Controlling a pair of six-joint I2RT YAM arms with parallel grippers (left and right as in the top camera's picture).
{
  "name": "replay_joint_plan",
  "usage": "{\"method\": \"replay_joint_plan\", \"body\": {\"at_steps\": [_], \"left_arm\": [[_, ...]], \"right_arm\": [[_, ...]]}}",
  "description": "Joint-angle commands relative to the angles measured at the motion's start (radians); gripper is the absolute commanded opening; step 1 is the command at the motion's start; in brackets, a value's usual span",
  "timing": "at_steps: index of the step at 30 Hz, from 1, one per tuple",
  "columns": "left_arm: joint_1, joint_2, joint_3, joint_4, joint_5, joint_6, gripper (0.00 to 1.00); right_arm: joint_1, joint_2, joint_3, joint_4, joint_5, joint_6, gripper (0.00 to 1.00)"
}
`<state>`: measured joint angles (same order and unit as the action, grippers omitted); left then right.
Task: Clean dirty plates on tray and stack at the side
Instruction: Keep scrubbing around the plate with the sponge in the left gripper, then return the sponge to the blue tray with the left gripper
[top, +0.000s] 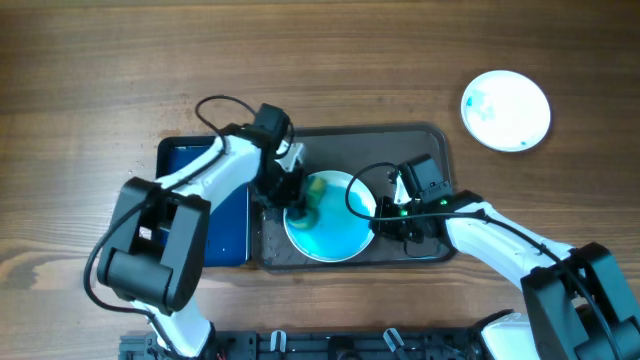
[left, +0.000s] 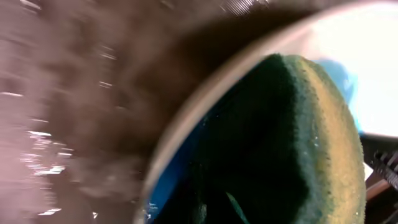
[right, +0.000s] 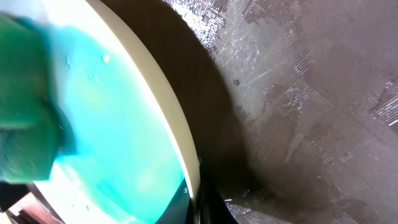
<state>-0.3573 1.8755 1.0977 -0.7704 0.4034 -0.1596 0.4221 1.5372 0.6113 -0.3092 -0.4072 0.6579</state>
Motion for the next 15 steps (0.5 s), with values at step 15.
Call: {"method": "replay_joint_plan", "body": {"at_steps": [15], "left_arm": [[-0.248,0.021,-0.022,0.039,0.039,0.095,0.04]], "right_arm": [[-0.005,0.019,-0.009,-0.029,0.026,-0.003,0.04]]}}
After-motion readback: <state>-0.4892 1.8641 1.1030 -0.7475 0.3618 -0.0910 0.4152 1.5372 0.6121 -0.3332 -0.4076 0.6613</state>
